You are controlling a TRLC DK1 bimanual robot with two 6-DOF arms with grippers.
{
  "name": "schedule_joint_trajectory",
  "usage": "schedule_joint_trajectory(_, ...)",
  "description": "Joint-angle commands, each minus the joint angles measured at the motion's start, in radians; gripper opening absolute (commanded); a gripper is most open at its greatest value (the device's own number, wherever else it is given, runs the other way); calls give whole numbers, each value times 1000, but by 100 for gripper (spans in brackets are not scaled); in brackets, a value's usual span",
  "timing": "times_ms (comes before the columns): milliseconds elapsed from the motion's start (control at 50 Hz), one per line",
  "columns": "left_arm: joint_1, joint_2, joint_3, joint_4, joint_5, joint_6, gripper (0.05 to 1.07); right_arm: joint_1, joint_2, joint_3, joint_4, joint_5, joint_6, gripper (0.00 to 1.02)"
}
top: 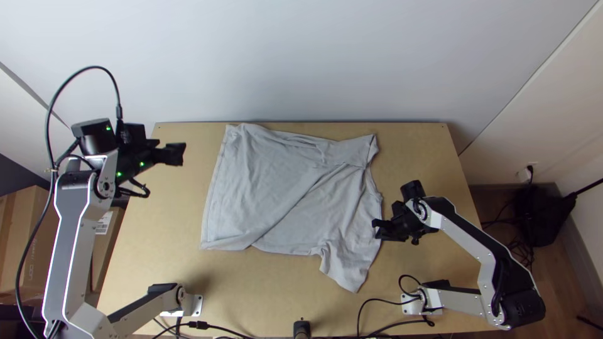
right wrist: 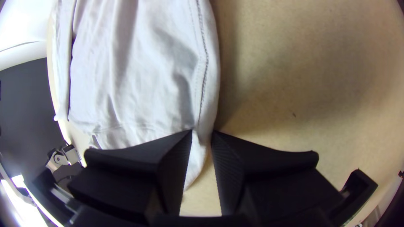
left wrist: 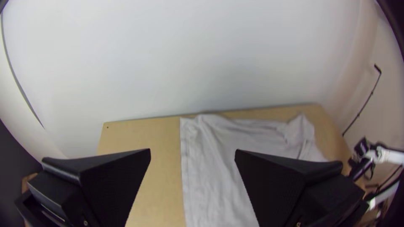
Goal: Fold the t-shirt
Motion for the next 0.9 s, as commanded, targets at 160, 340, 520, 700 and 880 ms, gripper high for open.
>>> schedule_joint_trajectory(160, 6, -103, -212, -125, 10, 348, 102, 24, -7, -30, 35, 37, 13, 2)
schedule_joint_trajectory(340, 1, -133, -321, -252, 11, 543, 102, 19, -12, -33, 39, 39, 13, 2)
schedule_joint_trajectory(520, -14, -123, -411, -378, -33, 718, 101, 15, -15, -34, 39, 39, 13, 2)
schedule_joint_trajectory(700, -18, -103, -474, -444, -41, 801, 87, 13, -17, -34, 42, 39, 13, 2)
schedule_joint_trajectory(880, -26, -78, -535, -438, -47, 836, 78, 13, -15, -33, 43, 39, 15, 2)
